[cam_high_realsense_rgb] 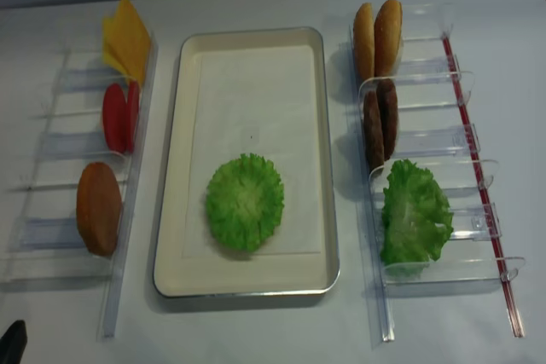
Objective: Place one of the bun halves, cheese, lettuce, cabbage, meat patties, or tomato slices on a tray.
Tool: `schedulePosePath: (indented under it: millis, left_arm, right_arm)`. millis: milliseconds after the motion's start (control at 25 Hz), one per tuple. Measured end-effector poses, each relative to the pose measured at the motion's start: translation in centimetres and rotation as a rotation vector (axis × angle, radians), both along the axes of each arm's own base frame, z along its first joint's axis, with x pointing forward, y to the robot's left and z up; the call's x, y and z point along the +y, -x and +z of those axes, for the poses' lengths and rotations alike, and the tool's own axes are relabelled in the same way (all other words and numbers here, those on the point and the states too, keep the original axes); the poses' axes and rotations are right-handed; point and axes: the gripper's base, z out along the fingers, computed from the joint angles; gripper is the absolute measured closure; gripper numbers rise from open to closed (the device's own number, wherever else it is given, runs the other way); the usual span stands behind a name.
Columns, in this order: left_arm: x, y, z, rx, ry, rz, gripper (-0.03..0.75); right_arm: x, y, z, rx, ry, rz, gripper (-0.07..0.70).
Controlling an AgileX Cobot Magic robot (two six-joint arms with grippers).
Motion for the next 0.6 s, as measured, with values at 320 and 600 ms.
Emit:
schedulePosePath:
  millis: [320, 600]
  left_arm:
    - [0.0, 0.0, 0.0, 0.000, 0.000, 0.000, 0.197]
    - [0.0, 0.0, 0.0, 0.000, 0.000, 0.000, 0.197]
  right_arm:
    - [-0.2, 0.0, 0.0, -0.016, 0.065, -0.003, -0.022]
    - [-0.4, 1.1, -0.2, -0.077, 0.043, -0.026, -0.003]
